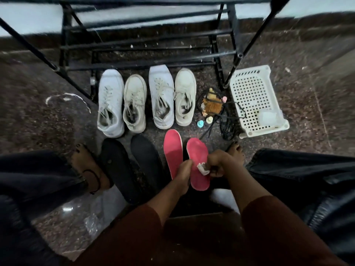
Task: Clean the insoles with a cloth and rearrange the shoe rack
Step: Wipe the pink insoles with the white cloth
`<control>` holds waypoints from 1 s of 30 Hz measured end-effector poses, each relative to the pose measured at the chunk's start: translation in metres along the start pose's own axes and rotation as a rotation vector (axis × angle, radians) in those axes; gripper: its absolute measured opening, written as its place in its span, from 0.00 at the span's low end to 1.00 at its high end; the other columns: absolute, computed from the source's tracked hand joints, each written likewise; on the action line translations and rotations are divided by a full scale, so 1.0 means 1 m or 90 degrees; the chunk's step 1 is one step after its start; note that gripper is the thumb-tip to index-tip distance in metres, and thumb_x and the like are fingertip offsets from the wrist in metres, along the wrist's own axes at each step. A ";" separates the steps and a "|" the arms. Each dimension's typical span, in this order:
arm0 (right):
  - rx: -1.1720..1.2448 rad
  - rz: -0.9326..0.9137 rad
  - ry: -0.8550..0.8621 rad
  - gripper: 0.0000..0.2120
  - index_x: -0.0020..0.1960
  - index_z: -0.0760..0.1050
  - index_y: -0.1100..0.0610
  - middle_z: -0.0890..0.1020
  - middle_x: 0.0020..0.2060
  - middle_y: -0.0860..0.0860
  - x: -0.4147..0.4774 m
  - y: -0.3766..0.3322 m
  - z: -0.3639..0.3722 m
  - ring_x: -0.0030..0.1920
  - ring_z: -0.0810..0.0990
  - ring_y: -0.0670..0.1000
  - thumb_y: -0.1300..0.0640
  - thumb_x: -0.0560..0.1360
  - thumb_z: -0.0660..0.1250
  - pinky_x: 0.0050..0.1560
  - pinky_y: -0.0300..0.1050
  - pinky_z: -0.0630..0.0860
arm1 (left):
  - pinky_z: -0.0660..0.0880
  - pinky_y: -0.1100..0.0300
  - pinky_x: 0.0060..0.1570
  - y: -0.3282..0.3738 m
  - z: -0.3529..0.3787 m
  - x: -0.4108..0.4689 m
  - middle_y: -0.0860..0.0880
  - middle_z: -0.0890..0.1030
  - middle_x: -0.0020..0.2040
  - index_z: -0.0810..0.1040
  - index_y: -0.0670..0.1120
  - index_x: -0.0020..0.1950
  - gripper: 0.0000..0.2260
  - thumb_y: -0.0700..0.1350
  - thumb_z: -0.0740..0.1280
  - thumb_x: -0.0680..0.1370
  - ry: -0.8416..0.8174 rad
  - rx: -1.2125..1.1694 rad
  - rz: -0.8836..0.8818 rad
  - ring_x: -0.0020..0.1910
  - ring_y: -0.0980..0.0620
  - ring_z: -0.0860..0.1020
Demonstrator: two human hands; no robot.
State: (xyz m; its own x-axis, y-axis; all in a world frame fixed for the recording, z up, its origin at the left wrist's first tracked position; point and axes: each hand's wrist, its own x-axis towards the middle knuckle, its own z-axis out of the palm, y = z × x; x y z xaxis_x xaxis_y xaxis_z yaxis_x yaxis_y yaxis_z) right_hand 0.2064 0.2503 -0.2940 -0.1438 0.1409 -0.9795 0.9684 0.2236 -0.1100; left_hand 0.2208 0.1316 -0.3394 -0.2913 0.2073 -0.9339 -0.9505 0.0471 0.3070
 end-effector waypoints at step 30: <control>-0.270 -1.202 0.601 0.09 0.37 0.79 0.56 0.80 0.39 0.51 -0.268 -0.139 0.053 0.34 0.77 0.50 0.67 0.63 0.63 0.34 0.40 0.72 | 0.75 0.56 0.49 0.258 -0.055 -0.254 0.43 0.79 0.43 0.78 0.36 0.54 0.26 0.58 0.56 0.79 -0.416 -0.293 0.326 0.39 0.49 0.79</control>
State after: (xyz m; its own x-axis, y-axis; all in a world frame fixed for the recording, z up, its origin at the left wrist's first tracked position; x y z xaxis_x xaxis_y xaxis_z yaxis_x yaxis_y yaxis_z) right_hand 0.1209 0.1307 -0.0248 -0.7887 -0.1677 0.5914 -0.4845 0.7617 -0.4302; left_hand 0.0438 0.0375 -0.0330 -0.6993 0.6079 -0.3762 -0.7136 -0.5621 0.4181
